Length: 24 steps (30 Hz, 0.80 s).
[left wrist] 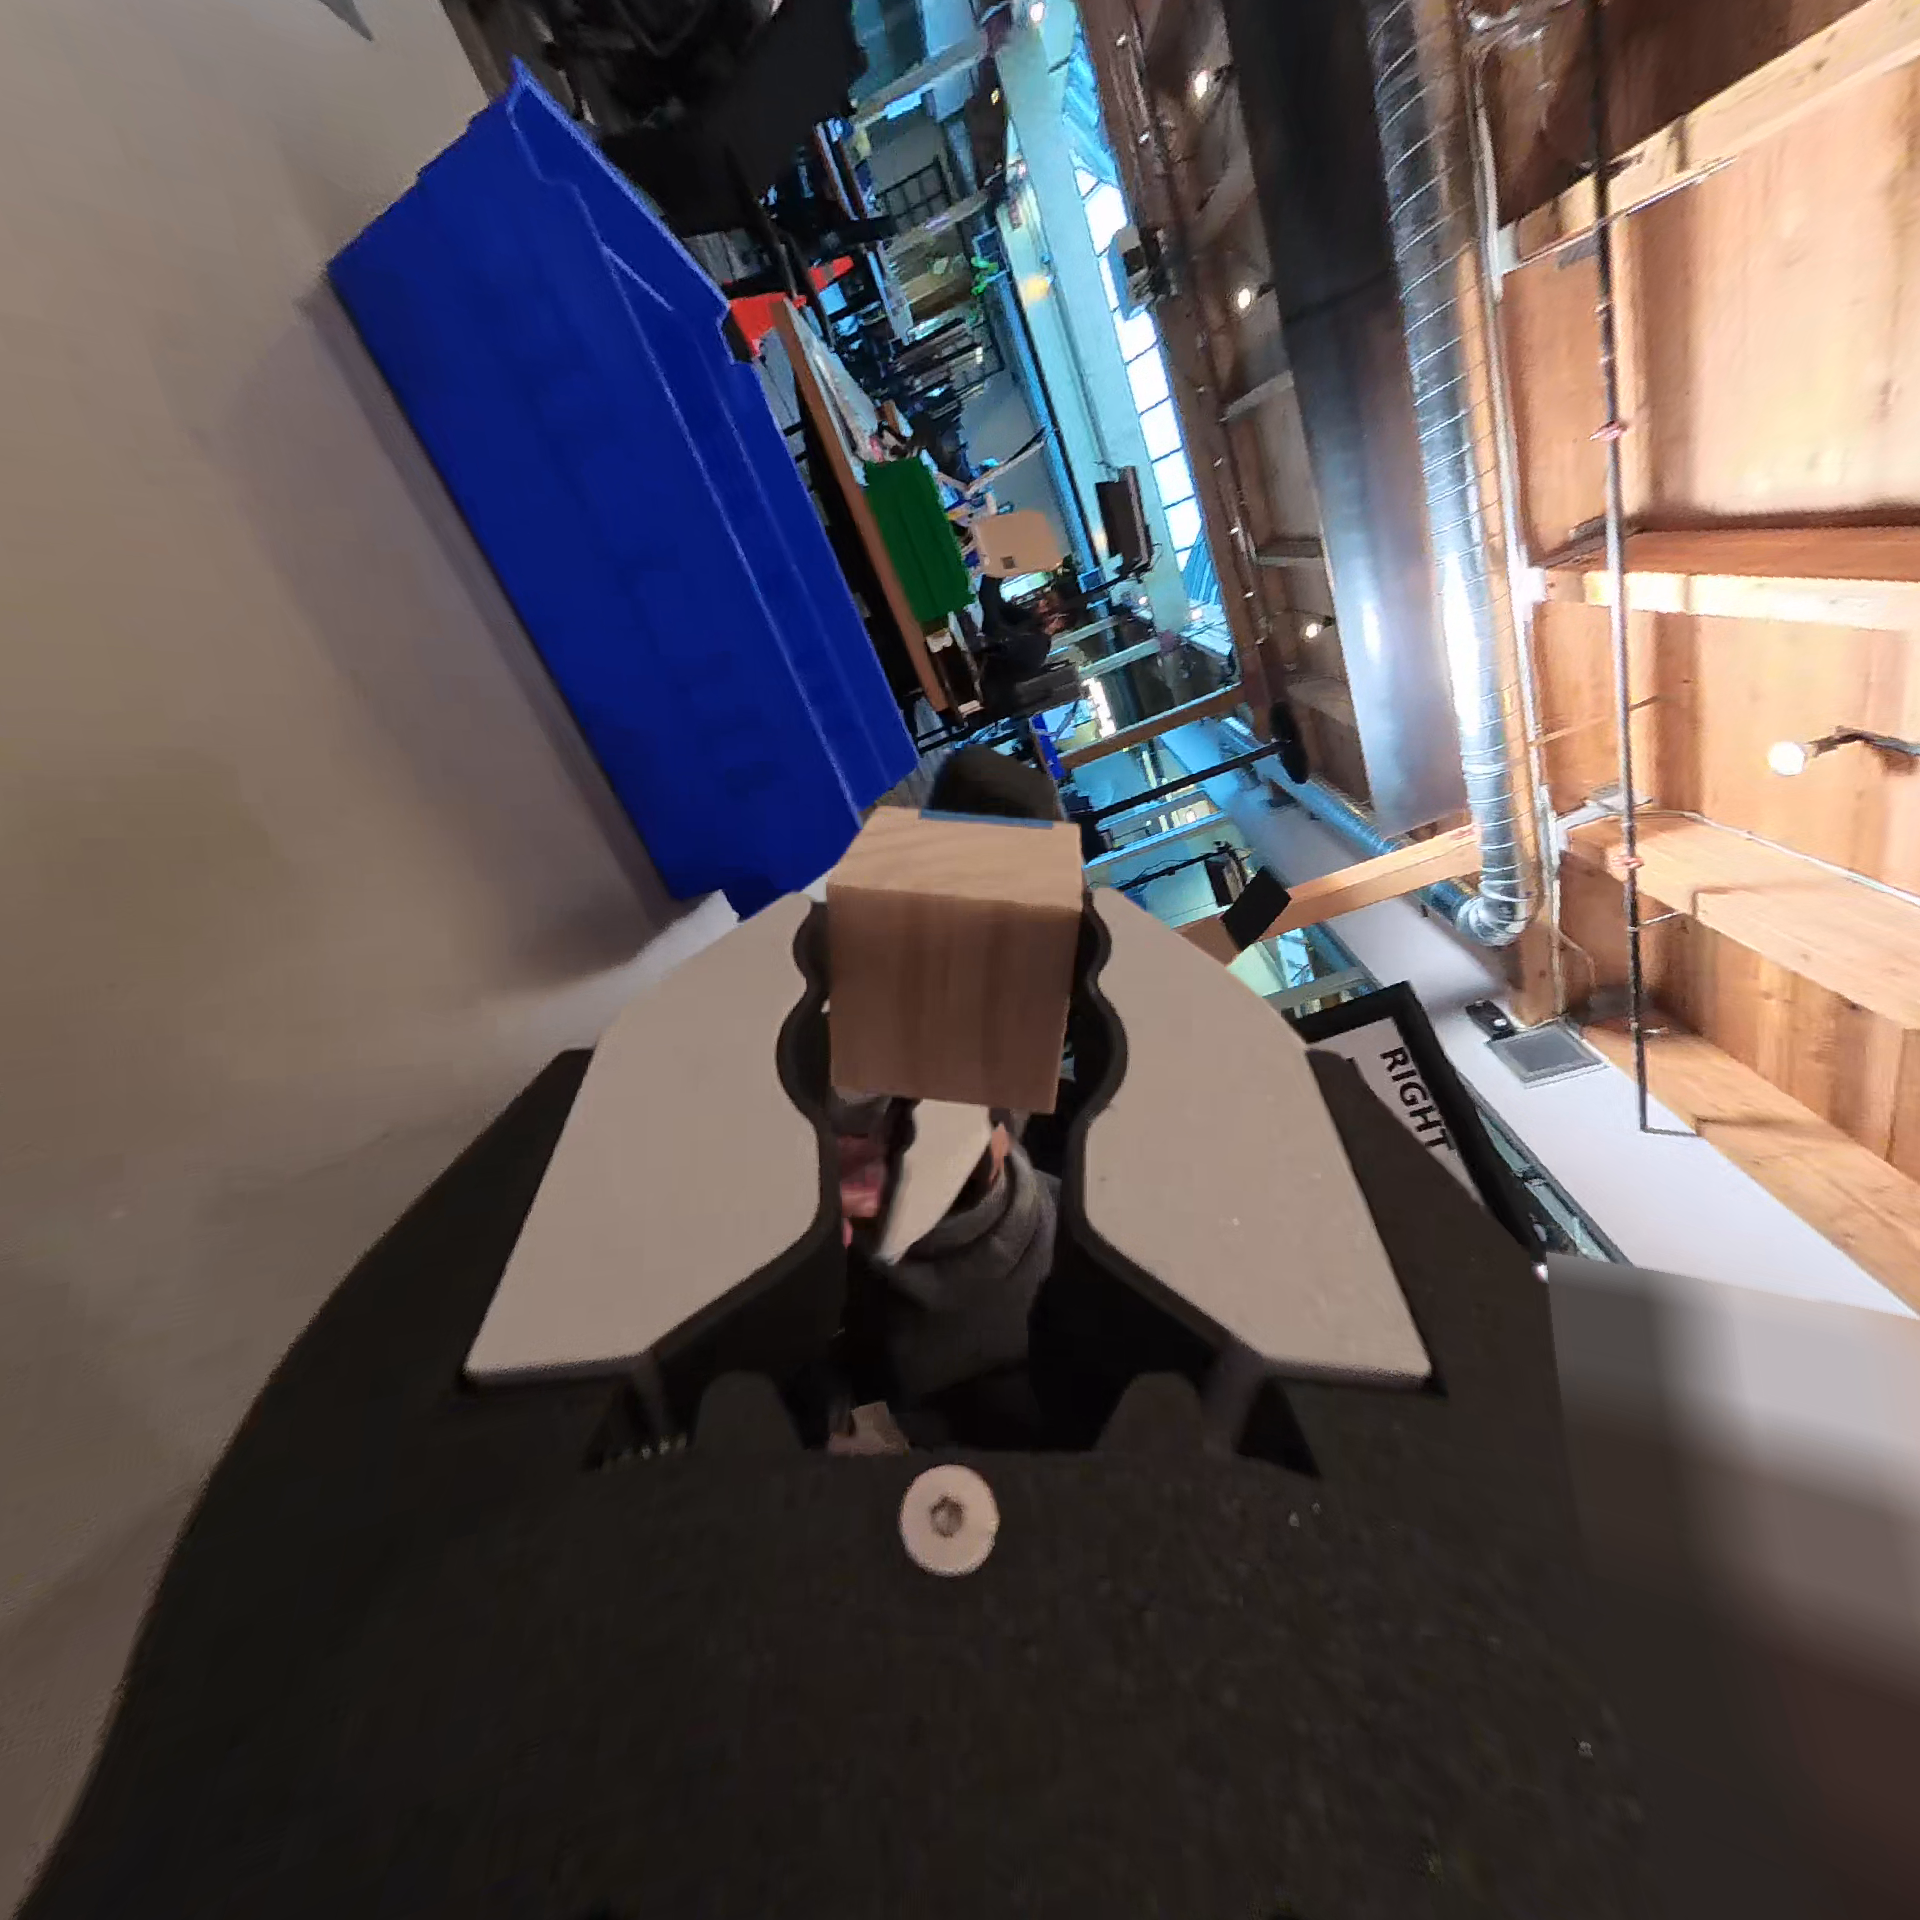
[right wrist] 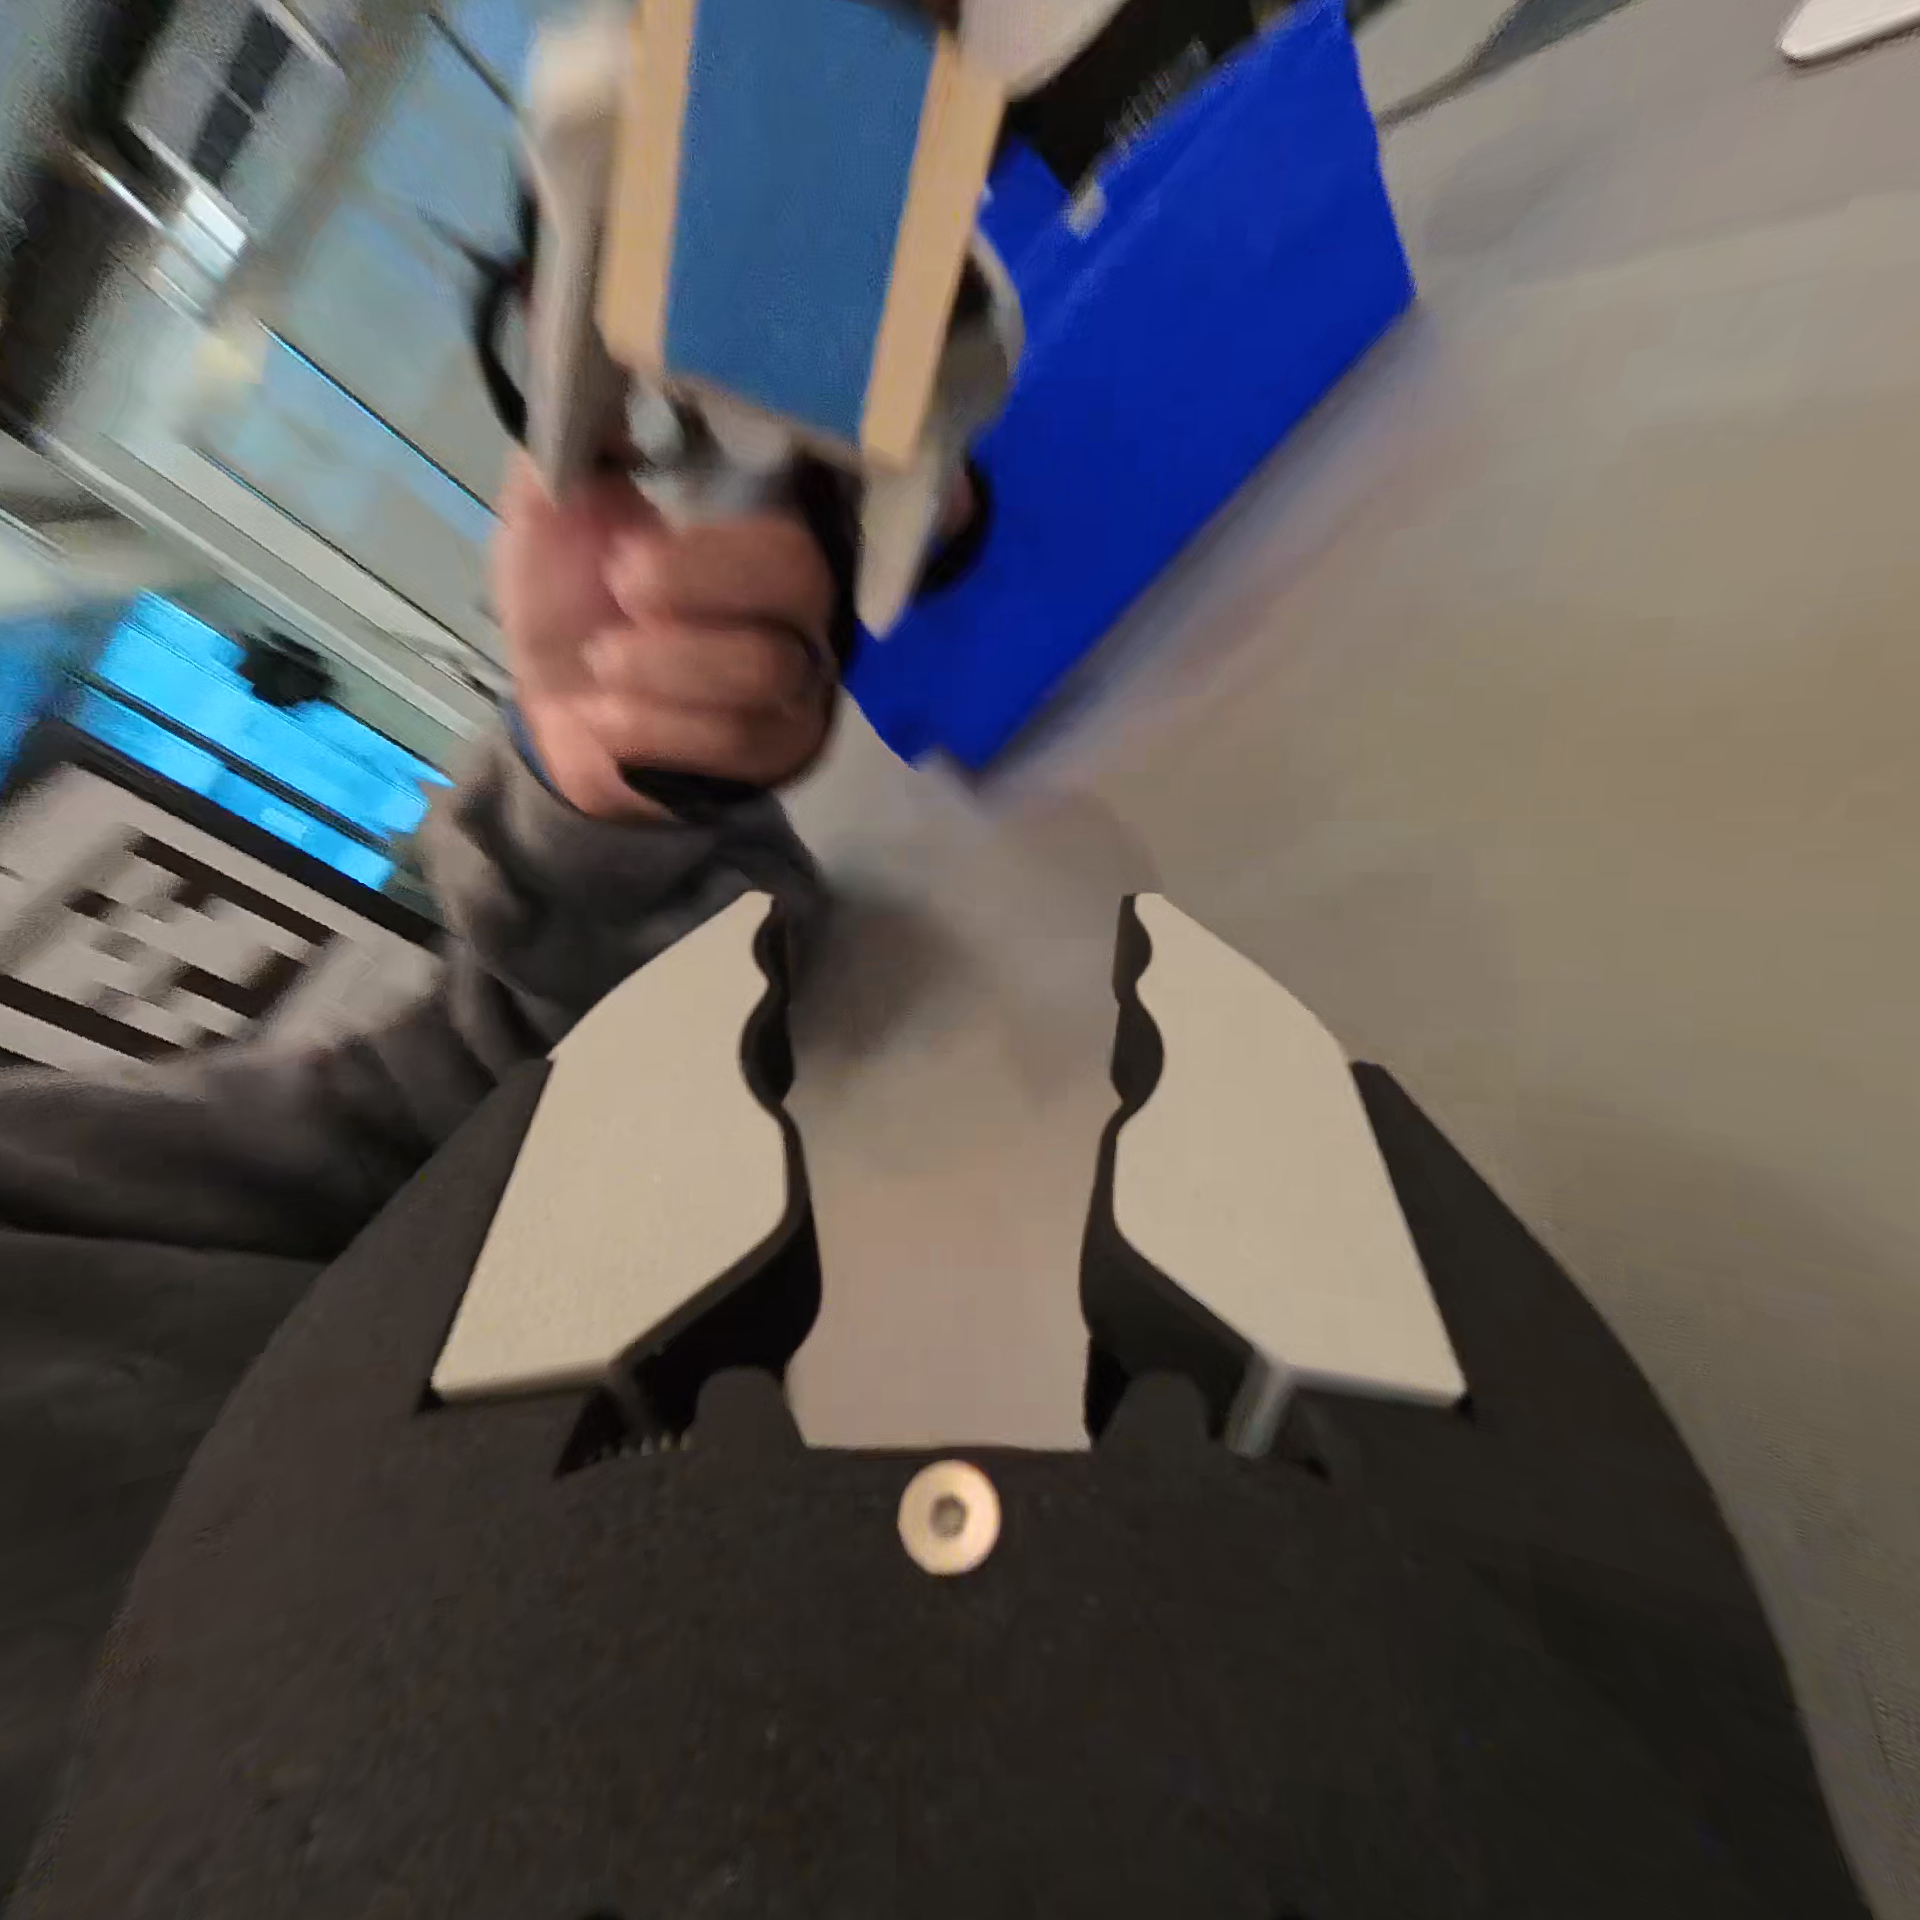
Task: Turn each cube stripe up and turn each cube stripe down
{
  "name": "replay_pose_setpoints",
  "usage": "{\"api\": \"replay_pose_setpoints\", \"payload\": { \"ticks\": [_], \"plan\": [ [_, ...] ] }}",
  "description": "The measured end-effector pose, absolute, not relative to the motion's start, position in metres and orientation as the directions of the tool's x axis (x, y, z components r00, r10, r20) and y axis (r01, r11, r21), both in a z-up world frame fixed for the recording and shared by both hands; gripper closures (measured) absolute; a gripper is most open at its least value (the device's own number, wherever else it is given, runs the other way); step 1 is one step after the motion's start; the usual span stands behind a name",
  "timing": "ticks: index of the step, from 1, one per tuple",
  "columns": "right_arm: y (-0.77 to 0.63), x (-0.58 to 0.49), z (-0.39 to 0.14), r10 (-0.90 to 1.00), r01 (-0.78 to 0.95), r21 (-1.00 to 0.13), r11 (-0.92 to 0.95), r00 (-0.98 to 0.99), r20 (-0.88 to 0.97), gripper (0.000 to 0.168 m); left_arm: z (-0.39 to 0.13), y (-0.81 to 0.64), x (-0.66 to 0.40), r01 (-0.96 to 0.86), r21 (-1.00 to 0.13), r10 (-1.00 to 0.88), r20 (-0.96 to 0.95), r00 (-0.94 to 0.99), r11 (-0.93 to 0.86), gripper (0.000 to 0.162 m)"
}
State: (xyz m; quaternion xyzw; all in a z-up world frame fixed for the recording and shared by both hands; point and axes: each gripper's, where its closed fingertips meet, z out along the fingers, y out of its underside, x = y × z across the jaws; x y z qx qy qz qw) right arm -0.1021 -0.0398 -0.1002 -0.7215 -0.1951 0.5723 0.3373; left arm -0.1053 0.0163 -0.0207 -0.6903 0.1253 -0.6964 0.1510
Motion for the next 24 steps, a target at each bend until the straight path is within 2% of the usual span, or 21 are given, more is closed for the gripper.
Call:
{"api": "replay_pose_setpoints", "payload": {
  "ticks": [3,7,9,10,12,16,17,18,20,24],
  "plan": [
    [-0.022,-0.105,-0.056,0.575,-0.257,-0.580,-0.773,0.102,-0.812,0.099,-0.016,0.016,-0.108,0.041,-0.405,-0.405,0.914,0.008,-0.913,0.118],
    [-0.006,-0.117,-0.035,0.460,-0.255,-0.451,-0.856,0.024,-0.887,0.095,-0.013,0.017,-0.112,0.050,-0.455,-0.453,0.890,0.049,-0.889,0.118],
    [0.003,-0.123,-0.018,0.437,-0.296,-0.400,-0.868,-0.072,-0.896,0.104,-0.017,0.018,-0.112,0.044,-0.480,-0.476,0.876,0.077,-0.876,0.118],
    [0.008,-0.129,-0.018,0.438,-0.302,-0.398,-0.866,-0.073,-0.896,0.110,-0.019,0.019,-0.112,0.043,-0.490,-0.484,0.870,0.094,-0.871,0.118],
    [0.005,-0.143,-0.033,0.428,-0.204,-0.414,-0.887,-0.022,-0.904,0.122,-0.026,0.022,-0.112,0.050,-0.495,-0.485,0.864,0.132,-0.868,0.118],
    [0.010,-0.141,-0.041,0.435,-0.237,-0.430,-0.871,0.034,-0.900,0.123,-0.033,0.027,-0.115,0.080,-0.469,-0.458,0.880,0.125,-0.880,0.117],
    [0.011,-0.140,-0.042,0.440,-0.244,-0.438,-0.865,0.047,-0.897,0.123,-0.032,0.033,-0.120,0.112,-0.480,-0.464,0.874,0.144,-0.870,0.097],
    [0.011,-0.138,-0.042,0.444,-0.248,-0.441,-0.863,0.048,-0.895,0.123,-0.027,0.041,-0.129,0.160,-0.510,-0.486,0.858,0.169,-0.845,0.084],
    [0.010,-0.134,-0.040,0.444,-0.247,-0.440,-0.863,0.044,-0.895,0.123,-0.017,0.051,-0.155,0.242,-0.592,-0.539,0.804,0.251,-0.769,0.076],
    [0.007,-0.123,-0.039,0.484,-0.232,-0.496,-0.837,0.112,-0.868,0.123,-0.022,0.031,-0.182,0.223,-0.752,-0.647,0.651,0.397,-0.620,0.072]
  ]
}}
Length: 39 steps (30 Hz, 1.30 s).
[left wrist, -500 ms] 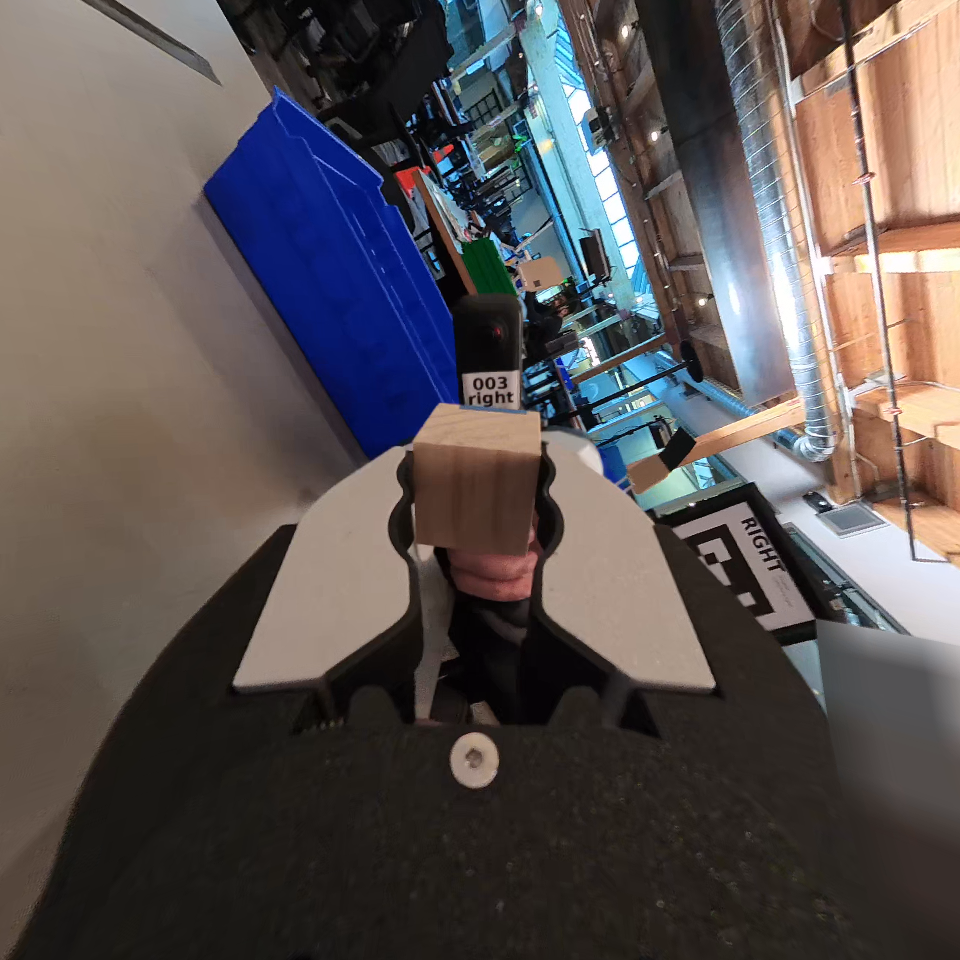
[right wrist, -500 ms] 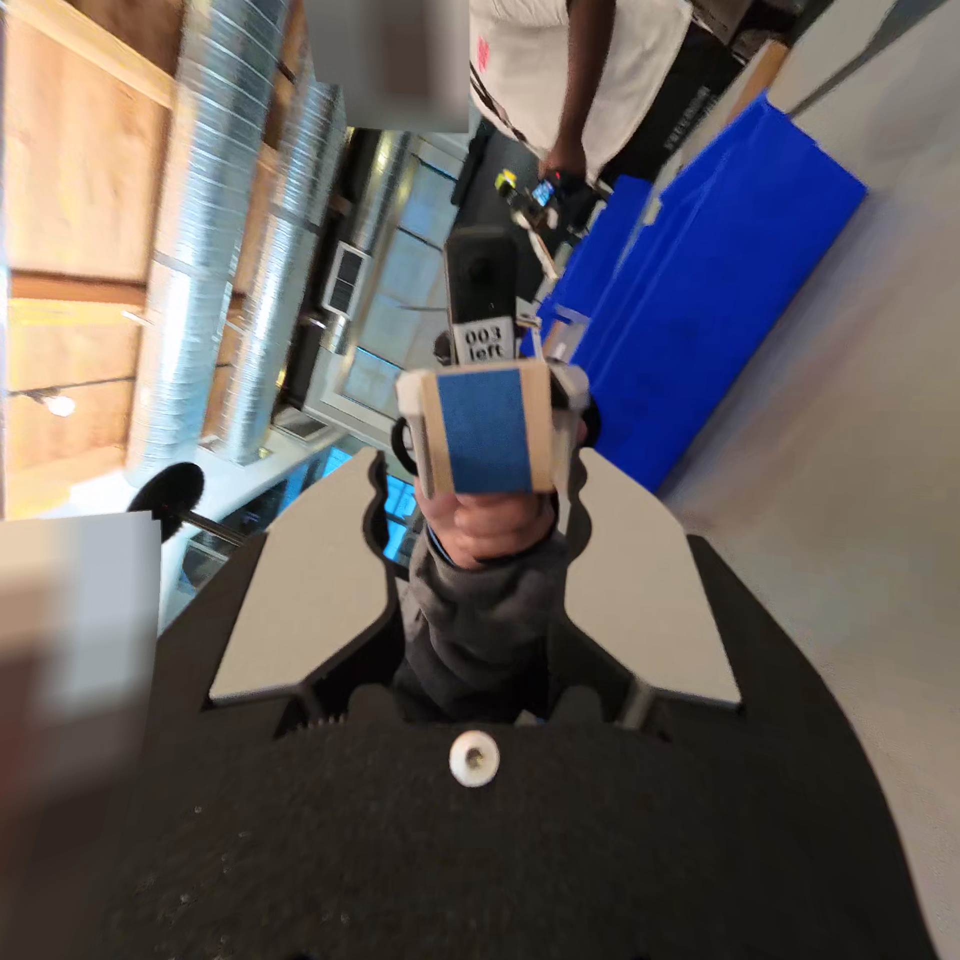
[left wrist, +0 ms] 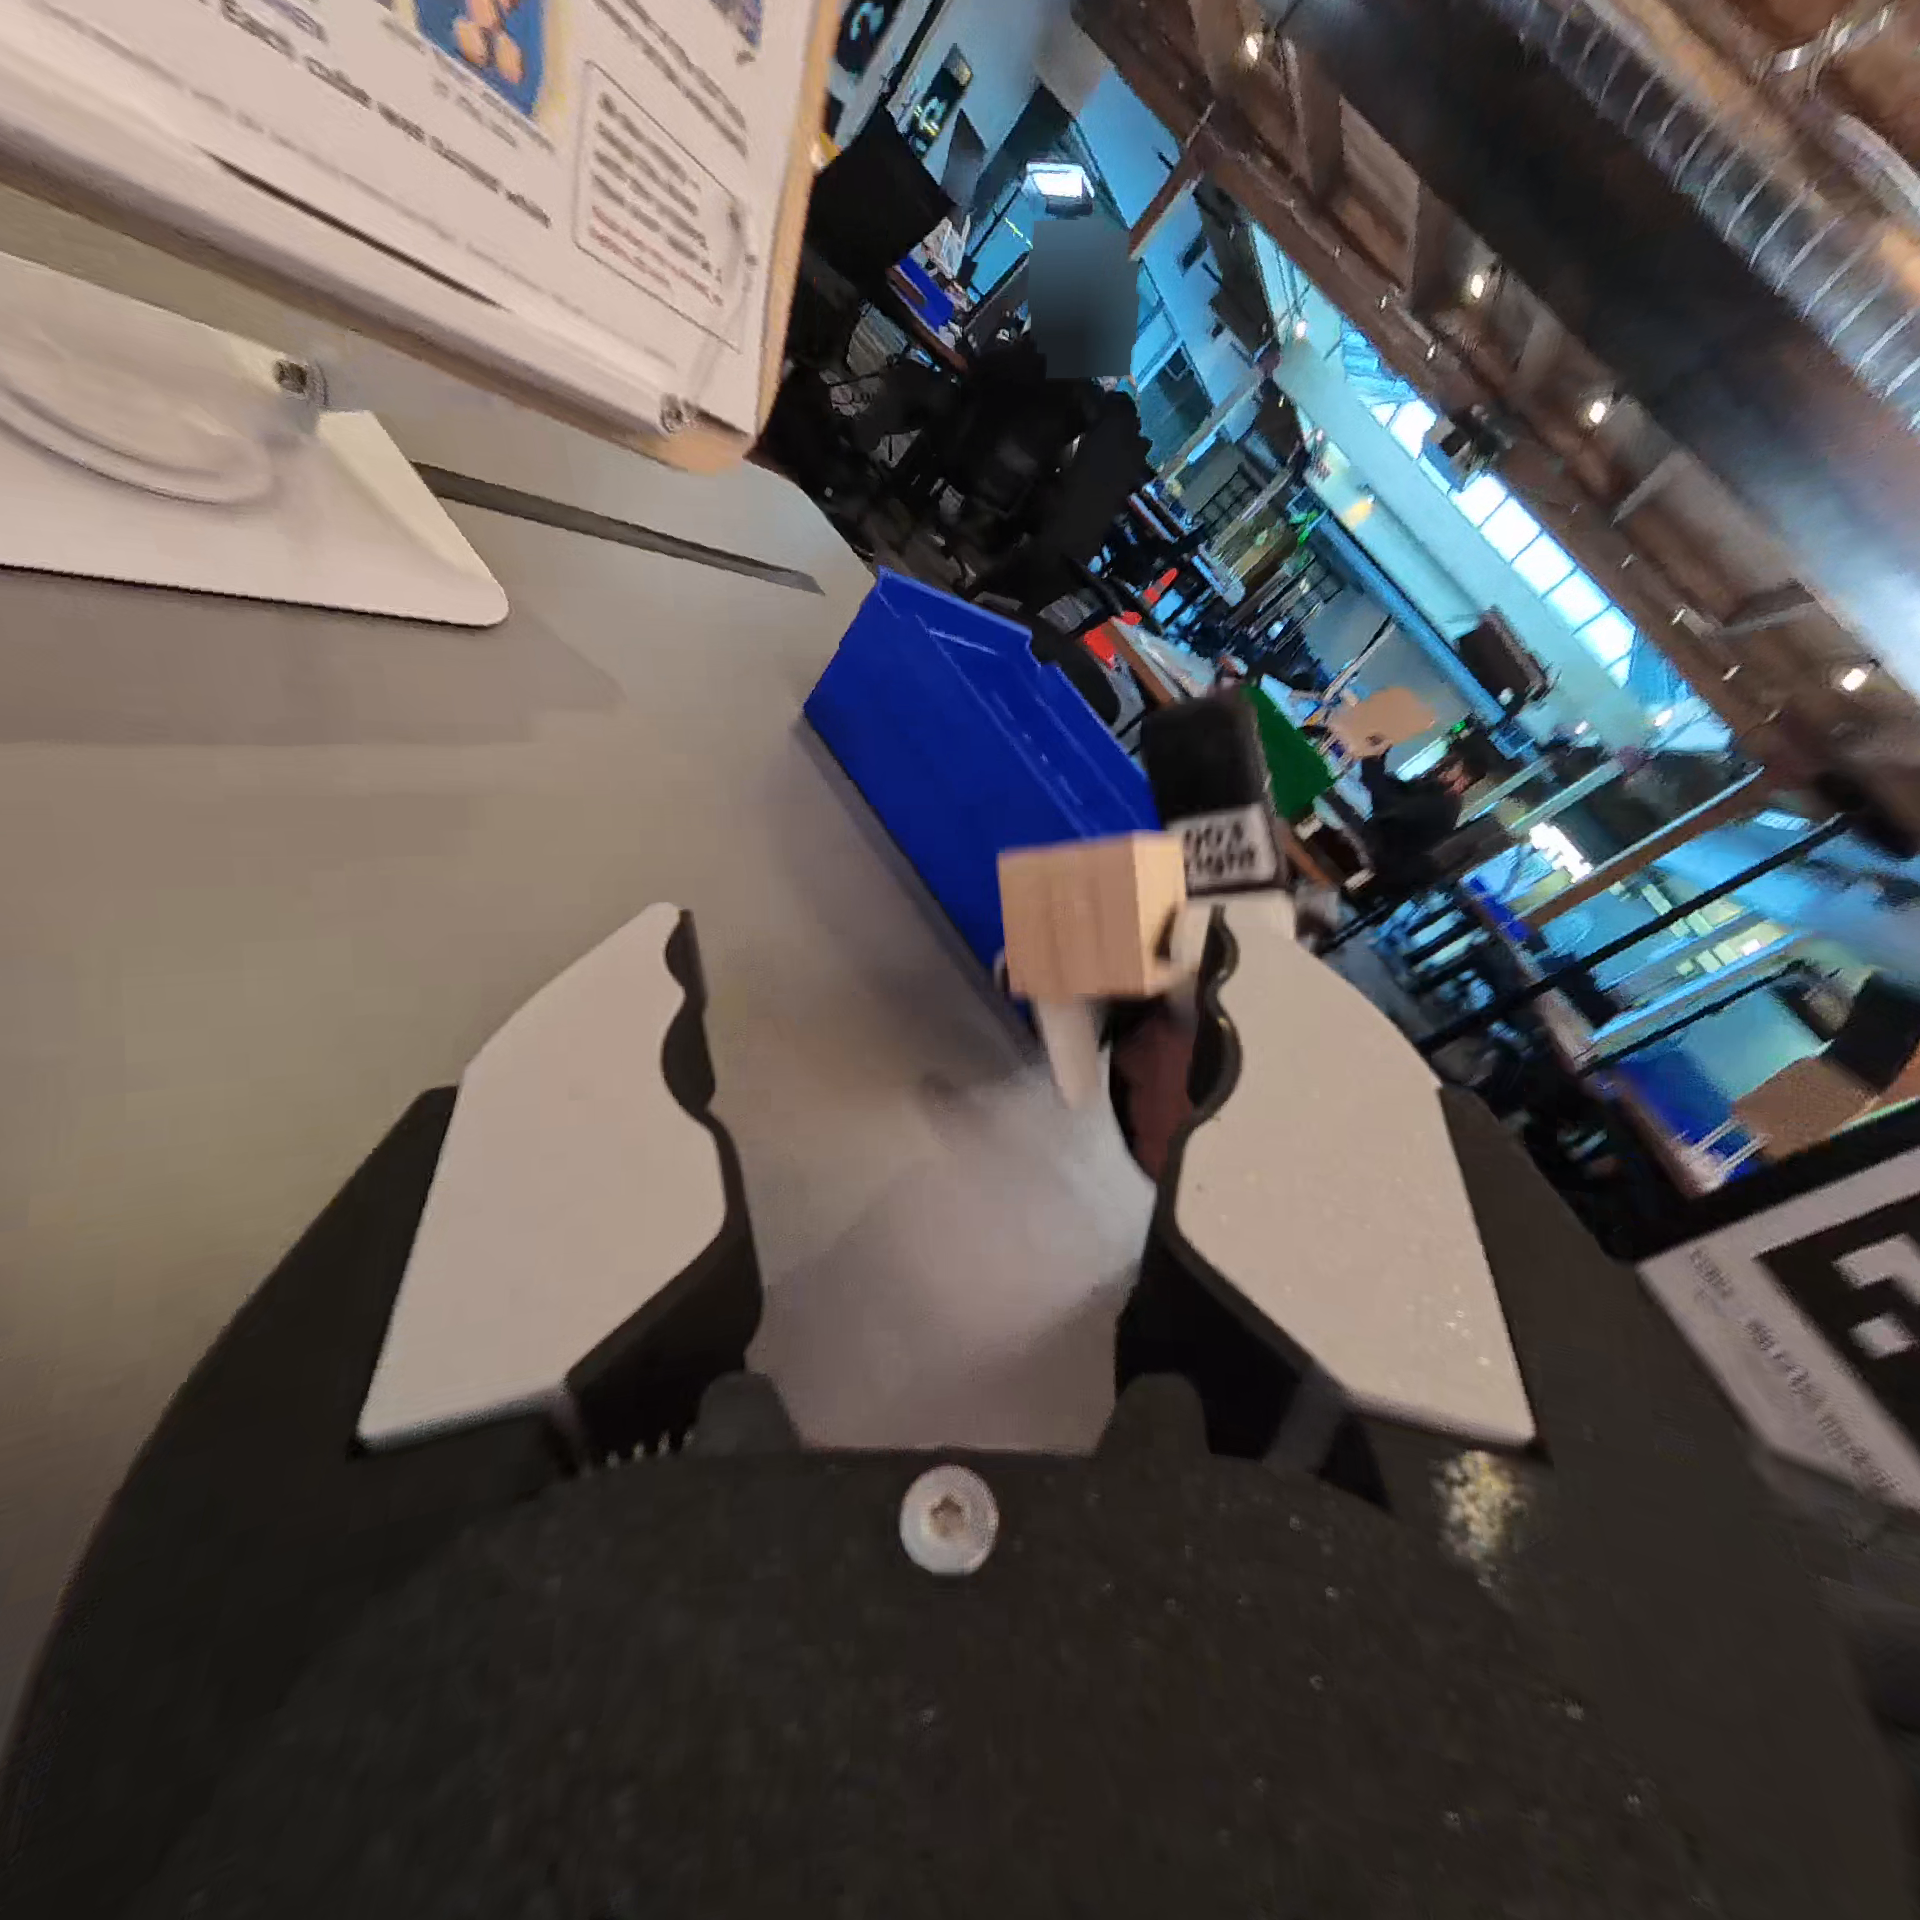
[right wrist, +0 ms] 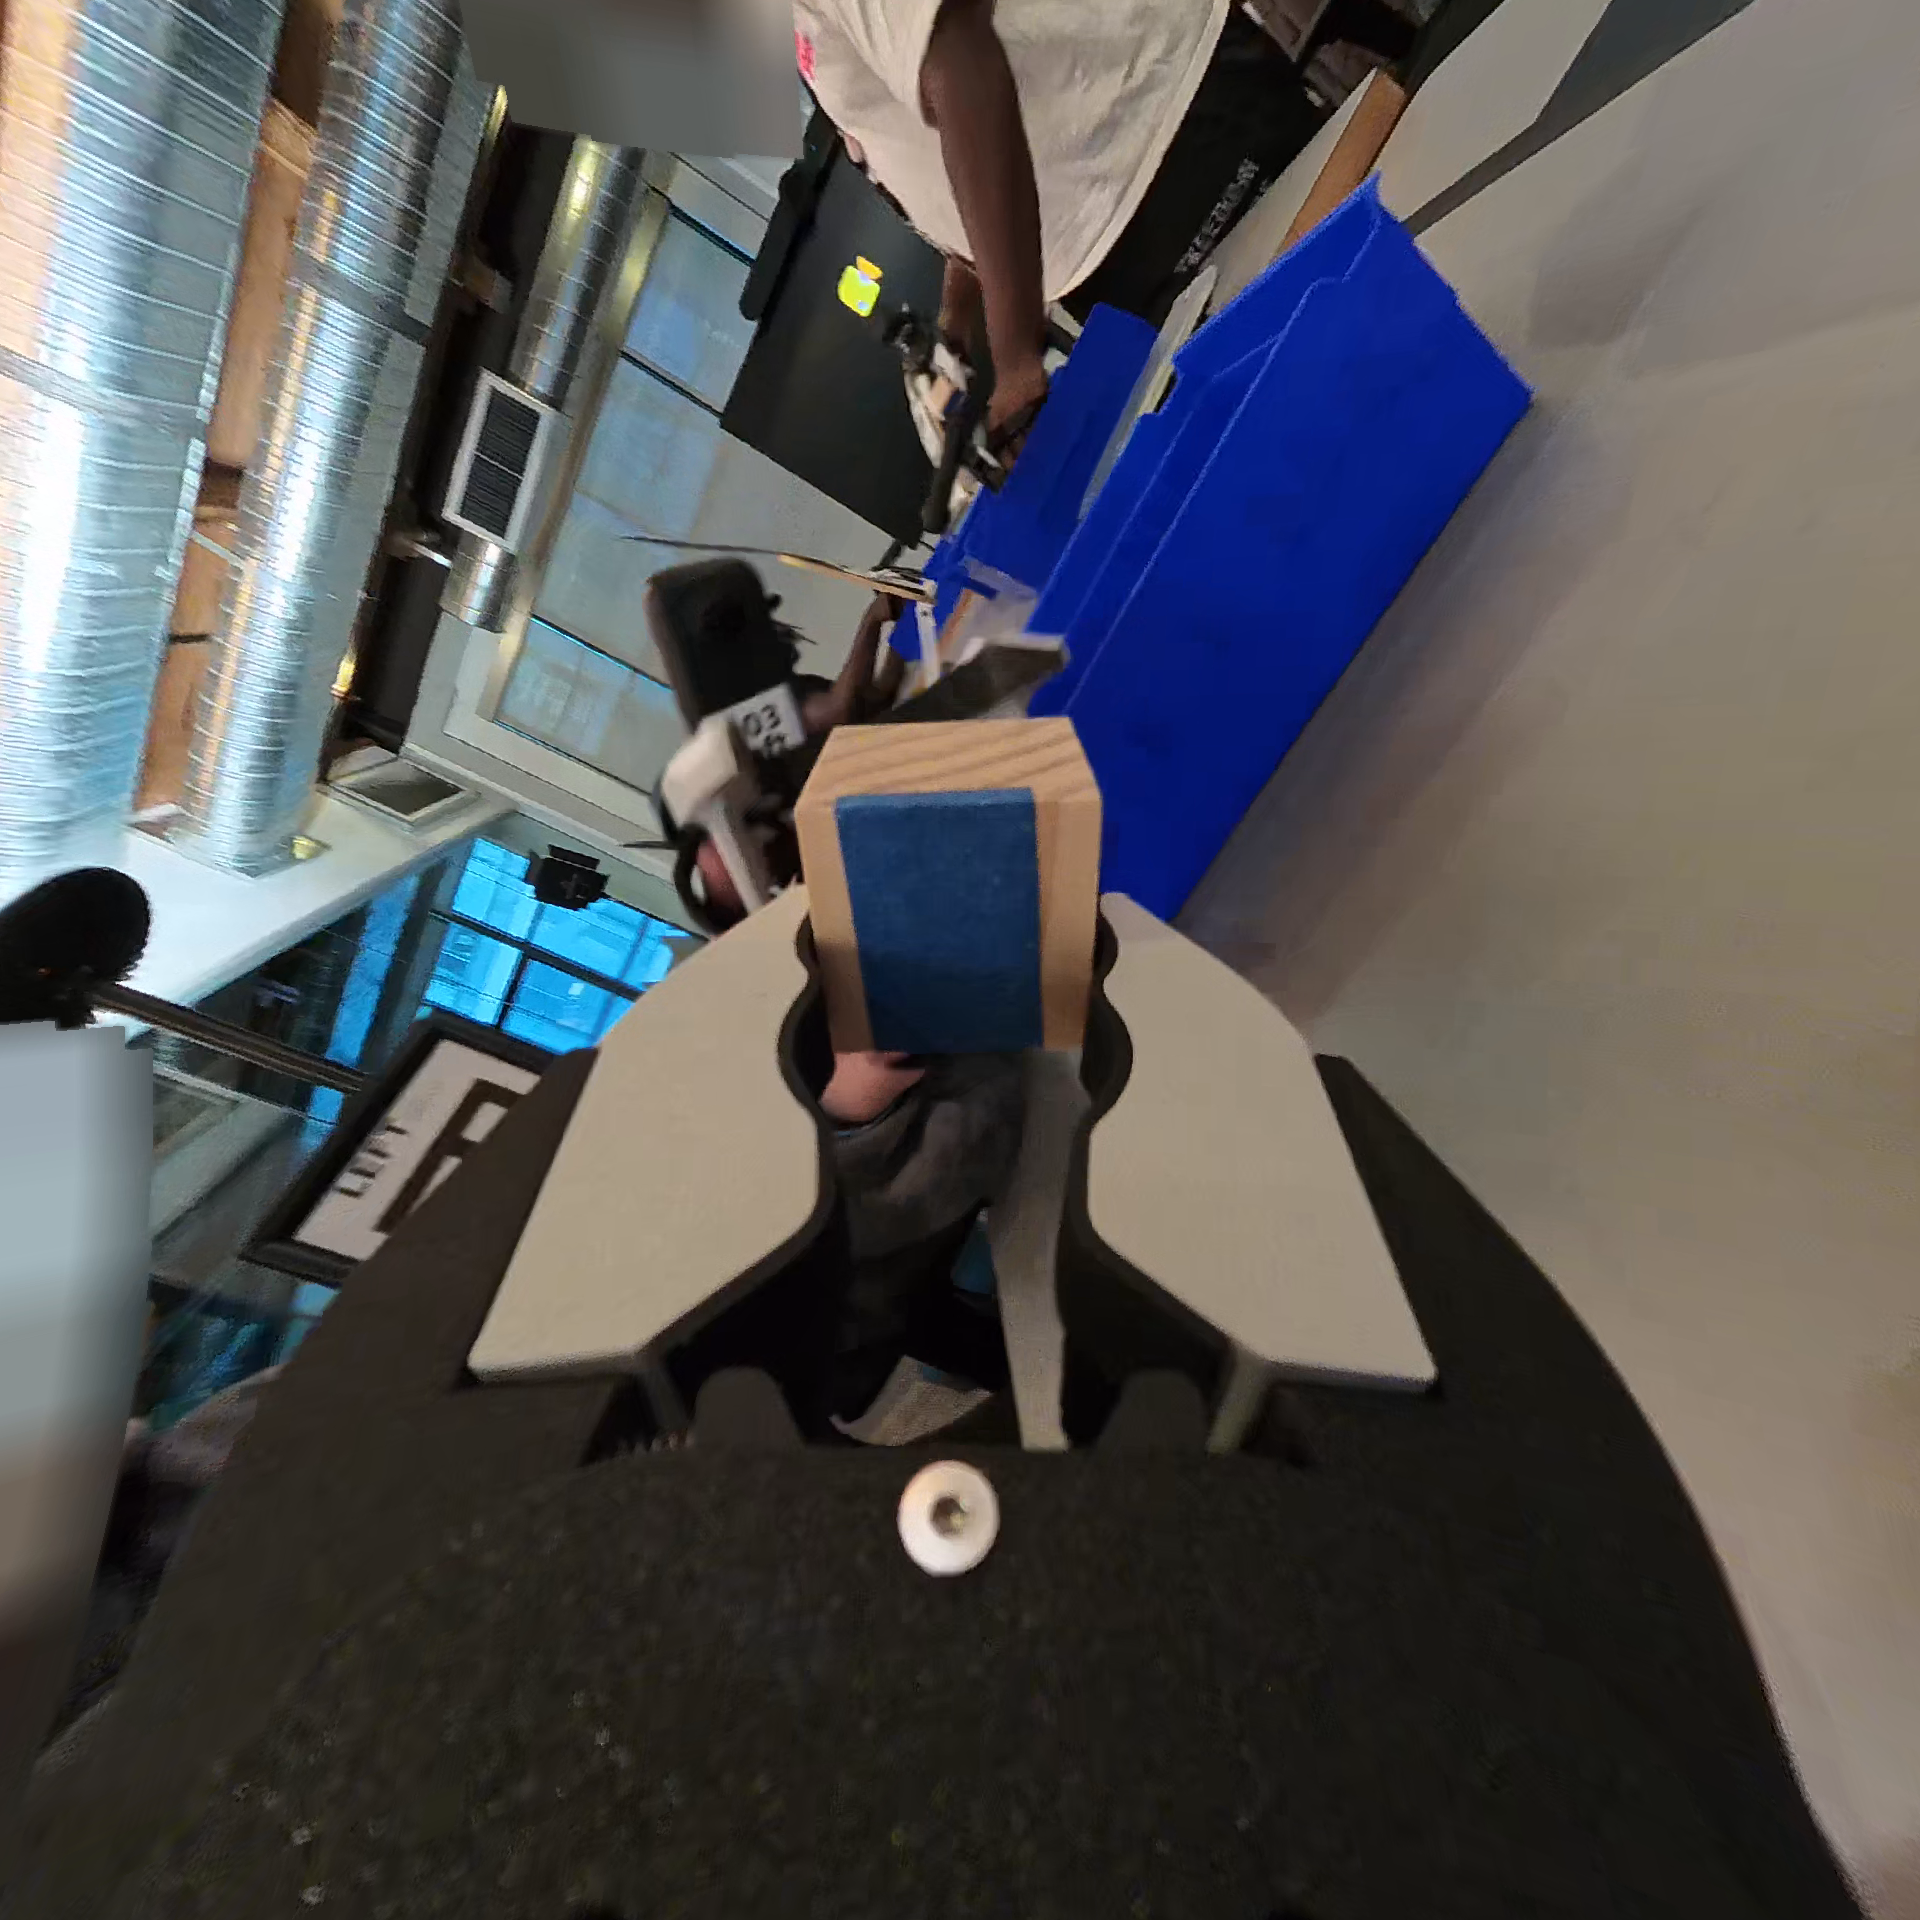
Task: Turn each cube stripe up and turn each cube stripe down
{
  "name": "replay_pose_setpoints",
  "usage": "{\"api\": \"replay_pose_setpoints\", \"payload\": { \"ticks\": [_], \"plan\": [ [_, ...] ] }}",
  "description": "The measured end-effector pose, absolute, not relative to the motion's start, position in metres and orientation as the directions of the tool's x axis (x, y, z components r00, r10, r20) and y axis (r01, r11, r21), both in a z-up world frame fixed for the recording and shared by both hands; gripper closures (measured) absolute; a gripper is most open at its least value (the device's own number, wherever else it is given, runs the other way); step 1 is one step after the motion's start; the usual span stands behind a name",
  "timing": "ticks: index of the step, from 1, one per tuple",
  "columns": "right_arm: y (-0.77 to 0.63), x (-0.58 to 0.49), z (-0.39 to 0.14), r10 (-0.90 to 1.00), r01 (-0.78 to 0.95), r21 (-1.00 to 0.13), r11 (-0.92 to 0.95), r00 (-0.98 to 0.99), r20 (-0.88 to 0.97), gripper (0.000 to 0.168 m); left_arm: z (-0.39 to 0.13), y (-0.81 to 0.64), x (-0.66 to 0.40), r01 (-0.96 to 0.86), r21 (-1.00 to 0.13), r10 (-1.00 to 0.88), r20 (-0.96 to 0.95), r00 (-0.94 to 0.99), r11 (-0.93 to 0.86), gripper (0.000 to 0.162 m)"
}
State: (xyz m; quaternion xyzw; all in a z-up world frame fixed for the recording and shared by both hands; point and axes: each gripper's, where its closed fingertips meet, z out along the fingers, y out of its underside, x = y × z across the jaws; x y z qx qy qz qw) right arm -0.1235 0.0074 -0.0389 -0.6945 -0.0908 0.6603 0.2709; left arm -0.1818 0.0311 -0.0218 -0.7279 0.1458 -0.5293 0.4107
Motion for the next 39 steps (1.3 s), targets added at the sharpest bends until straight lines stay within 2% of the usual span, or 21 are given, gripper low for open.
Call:
{"api": "replay_pose_setpoints", "payload": {
  "ticks": [4,8,11,14,16,19,21,26,31,34,36,39],
  "plan": [
    [0.009,-0.103,-0.029,0.563,-0.203,-0.611,-0.766,0.250,-0.788,0.123,-0.070,-0.030,-0.163,0.057,-0.814,-0.741,0.554,0.379,-0.579,0.077],
    [0.023,-0.031,0.014,0.628,-0.179,-0.776,-0.604,0.492,-0.603,0.123,-0.095,-0.062,-0.148,-0.069,-0.810,-0.781,0.535,0.322,-0.583,0.080],
    [0.049,0.067,0.015,0.452,-0.033,-0.834,-0.550,0.828,-0.331,0.123,-0.092,-0.068,-0.141,-0.100,-0.813,-0.800,0.528,0.285,-0.573,0.085],
    [0.076,0.167,-0.025,0.134,0.009,-0.681,-0.732,0.982,-0.130,0.122,-0.094,-0.071,-0.141,-0.124,-0.811,-0.805,0.525,0.276,-0.571,0.087],
    [0.098,0.196,-0.061,0.076,-0.009,-0.572,-0.820,0.989,-0.124,0.123,-0.091,-0.072,-0.142,-0.120,-0.806,-0.802,0.537,0.262,-0.579,0.087],
    [0.107,0.215,-0.126,0.053,0.016,-0.343,-0.939,0.994,-0.098,0.122,-0.089,-0.071,-0.144,-0.111,-0.794,-0.789,0.559,0.256,-0.598,0.088],
    [0.109,0.221,-0.154,0.074,0.062,-0.255,-0.965,0.997,-0.036,0.122,-0.090,-0.072,-0.144,-0.115,-0.784,-0.782,0.573,0.248,-0.611,0.088],
    [0.118,0.219,-0.179,0.079,0.071,-0.201,-0.977,0.996,-0.030,0.122,-0.094,-0.075,-0.141,-0.136,-0.773,-0.778,0.582,0.237,-0.619,0.088],
    [0.118,0.219,-0.186,0.103,0.100,-0.179,-0.979,0.995,-0.008,0.101,-0.096,-0.079,-0.138,-0.163,-0.774,-0.786,0.572,0.234,-0.612,0.088],
    [0.114,0.216,-0.162,0.124,0.113,-0.254,-0.961,0.992,-0.026,0.089,-0.098,-0.079,-0.138,-0.175,-0.780,-0.794,0.557,0.243,-0.601,0.087],
    [0.109,0.208,-0.115,0.142,0.101,-0.441,-0.892,0.988,-0.059,0.094,-0.097,-0.080,-0.139,-0.175,-0.784,-0.798,0.552,0.243,-0.596,0.088],
    [0.088,0.149,-0.023,0.346,0.020,-0.802,-0.597,0.908,-0.235,0.102,-0.095,-0.080,-0.139,-0.176,-0.789,-0.803,0.545,0.241,-0.589,0.087]
  ]
}}
